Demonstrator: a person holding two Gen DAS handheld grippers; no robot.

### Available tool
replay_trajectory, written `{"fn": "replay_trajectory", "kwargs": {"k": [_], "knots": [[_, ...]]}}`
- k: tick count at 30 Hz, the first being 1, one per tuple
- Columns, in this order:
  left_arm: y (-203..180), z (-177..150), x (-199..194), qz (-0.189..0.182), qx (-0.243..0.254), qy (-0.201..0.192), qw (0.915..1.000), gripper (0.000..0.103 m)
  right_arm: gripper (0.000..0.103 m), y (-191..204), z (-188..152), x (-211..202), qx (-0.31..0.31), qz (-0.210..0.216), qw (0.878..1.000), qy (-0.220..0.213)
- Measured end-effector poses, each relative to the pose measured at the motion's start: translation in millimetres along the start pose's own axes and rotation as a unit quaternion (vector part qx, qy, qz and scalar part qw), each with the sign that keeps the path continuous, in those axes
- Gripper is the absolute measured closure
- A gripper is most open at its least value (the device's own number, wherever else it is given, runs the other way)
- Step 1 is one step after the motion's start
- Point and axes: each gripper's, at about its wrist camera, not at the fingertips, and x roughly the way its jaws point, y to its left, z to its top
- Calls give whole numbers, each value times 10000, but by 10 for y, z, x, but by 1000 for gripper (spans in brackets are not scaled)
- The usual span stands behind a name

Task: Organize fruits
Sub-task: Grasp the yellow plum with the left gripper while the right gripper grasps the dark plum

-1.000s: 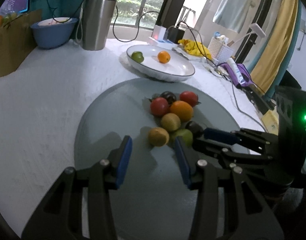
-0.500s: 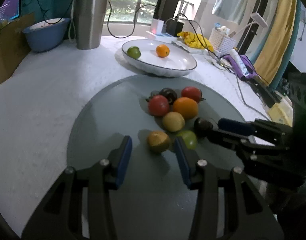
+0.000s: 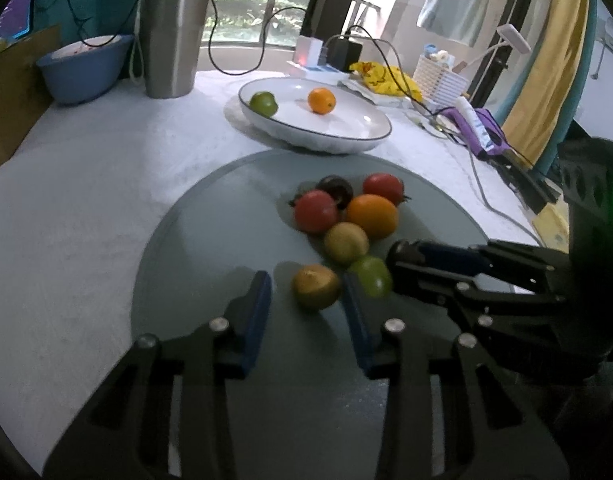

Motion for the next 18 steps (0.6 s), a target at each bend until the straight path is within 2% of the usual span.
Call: {"fn": "replay_trajectory", "kwargs": {"k": [2, 3, 4, 18], "knots": [[5, 9, 9, -54, -20, 19, 10000, 76, 66, -5, 0, 3, 1, 5, 10000, -15], [-1, 11, 14, -51, -14, 28, 10000, 76, 71, -3, 0, 2, -4, 17, 10000, -24], [-11, 13, 19, -57, 4, 32, 10000, 76, 74, -3, 0, 3, -6, 64, 10000, -23], [-95, 141, -137, -112, 96, -183, 9997, 77, 74, -26, 68, -179, -71, 39, 9997, -235]]}}
